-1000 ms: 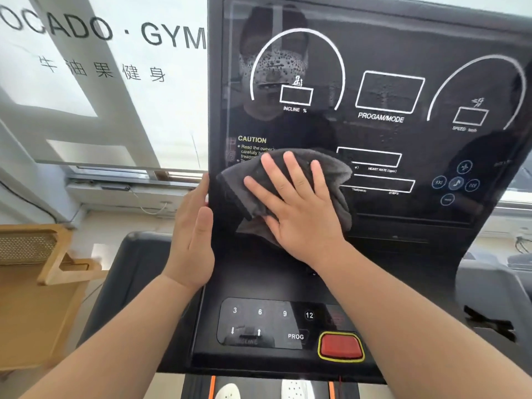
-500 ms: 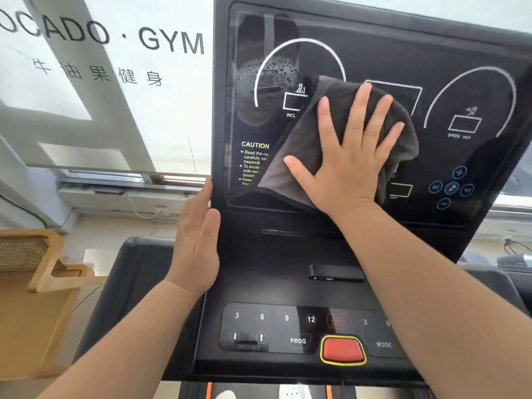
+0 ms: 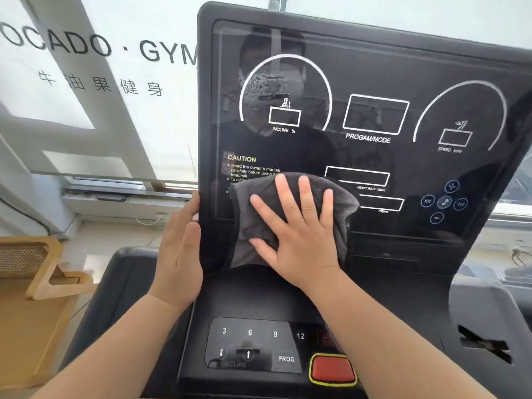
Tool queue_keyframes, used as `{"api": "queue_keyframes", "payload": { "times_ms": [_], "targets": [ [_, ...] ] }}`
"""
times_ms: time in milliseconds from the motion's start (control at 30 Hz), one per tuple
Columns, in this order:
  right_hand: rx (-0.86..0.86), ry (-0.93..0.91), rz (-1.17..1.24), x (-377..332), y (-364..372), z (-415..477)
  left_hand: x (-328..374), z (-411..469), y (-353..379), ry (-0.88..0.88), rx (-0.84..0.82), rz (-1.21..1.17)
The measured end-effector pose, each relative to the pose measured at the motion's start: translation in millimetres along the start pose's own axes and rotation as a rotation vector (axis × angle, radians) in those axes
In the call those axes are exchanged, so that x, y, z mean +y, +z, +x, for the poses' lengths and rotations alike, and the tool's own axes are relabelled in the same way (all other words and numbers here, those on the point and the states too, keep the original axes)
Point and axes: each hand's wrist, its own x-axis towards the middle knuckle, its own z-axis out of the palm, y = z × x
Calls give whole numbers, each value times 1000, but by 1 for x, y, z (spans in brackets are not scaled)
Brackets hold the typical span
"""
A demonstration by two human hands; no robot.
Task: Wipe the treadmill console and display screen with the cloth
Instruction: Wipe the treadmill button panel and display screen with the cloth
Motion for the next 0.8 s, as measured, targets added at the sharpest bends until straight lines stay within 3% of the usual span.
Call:
{"api": "queue_keyframes", "payload": {
  "times_ms": [133, 267, 433, 800],
  "targets": [
    [-9, 36, -59, 19, -8, 12, 5, 0, 0, -1, 4, -22],
    [59, 85, -86, 38, -40, 83, 9, -1, -2, -17, -14, -48],
    [65, 23, -179, 55, -72, 147, 23, 4, -9, -51, -76, -140],
    [43, -356, -151, 28, -21, 62, 26, 1, -8, 3, -110, -193]
  ]
}}
